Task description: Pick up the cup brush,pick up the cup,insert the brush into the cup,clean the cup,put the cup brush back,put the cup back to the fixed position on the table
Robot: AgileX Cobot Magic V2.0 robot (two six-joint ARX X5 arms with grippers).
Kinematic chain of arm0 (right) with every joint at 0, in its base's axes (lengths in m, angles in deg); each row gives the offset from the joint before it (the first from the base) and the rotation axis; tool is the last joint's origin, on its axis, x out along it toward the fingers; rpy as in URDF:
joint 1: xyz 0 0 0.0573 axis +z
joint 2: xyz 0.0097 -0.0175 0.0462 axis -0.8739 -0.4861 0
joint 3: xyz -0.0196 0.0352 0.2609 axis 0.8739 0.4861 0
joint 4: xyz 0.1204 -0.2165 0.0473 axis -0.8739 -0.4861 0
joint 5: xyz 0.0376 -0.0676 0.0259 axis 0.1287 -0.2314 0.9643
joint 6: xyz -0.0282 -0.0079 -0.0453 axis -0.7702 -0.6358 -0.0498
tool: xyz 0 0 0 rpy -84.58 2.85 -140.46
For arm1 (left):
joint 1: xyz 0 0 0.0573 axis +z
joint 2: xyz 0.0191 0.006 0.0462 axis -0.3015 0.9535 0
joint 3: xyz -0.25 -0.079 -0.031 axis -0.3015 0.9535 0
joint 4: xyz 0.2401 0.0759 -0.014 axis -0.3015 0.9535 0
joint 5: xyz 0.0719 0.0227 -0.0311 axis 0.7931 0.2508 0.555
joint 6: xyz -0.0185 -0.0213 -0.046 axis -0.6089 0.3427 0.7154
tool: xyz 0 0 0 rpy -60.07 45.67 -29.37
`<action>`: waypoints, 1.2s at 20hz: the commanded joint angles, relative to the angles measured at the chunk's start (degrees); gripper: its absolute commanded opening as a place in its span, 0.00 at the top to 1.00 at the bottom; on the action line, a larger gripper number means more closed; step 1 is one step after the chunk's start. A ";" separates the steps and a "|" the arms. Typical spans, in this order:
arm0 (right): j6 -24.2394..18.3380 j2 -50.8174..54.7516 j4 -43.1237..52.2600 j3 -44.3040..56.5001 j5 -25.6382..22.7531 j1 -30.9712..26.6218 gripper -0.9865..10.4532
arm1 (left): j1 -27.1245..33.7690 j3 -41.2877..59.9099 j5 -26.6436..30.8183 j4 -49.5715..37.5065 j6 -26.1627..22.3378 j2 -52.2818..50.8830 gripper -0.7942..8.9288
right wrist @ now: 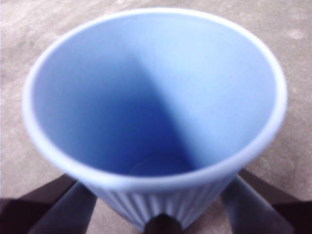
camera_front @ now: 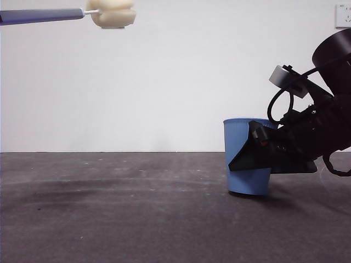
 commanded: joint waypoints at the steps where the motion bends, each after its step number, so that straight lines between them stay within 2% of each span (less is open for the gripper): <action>1: -0.31 -0.50 0.39 0.46 1.90 0.13 0.92 | 0.13 0.28 0.11 -0.22 -0.72 -0.07 0.93; 2: -0.17 -0.50 0.42 0.46 3.21 0.13 0.93 | 0.13 0.28 0.09 0.00 -0.81 -0.07 0.93; 5: 0.42 1.14 -1.79 0.44 2.97 0.66 0.93 | 0.13 0.28 0.09 1.42 -3.54 -0.07 0.93; 8: 0.44 8.76 -9.64 0.28 1.73 1.86 0.93 | 0.15 0.28 0.07 3.69 -5.66 -0.07 0.93; 12: -4.00 20.17 -31.54 -5.40 -4.37 3.61 0.93 | 0.15 0.28 -0.35 4.13 -9.79 0.61 0.93; 15: -7.23 23.17 -45.92 -11.91 -8.52 5.01 0.93 | 0.15 0.28 -3.98 4.79 -13.09 2.23 0.93; 18: -12.94 23.30 -59.52 -17.77 -15.47 6.54 0.93 | 0.15 0.28 -4.13 5.51 -17.92 4.09 0.93; 22: -20.06 23.30 -71.91 -21.51 -25.49 8.72 0.93 | 0.07 0.28 -4.28 6.25 -24.59 5.38 0.93; 24: -23.39 23.30 -75.17 -22.05 -30.29 9.99 0.93 | -0.42 0.28 -4.46 6.27 -26.43 6.71 0.93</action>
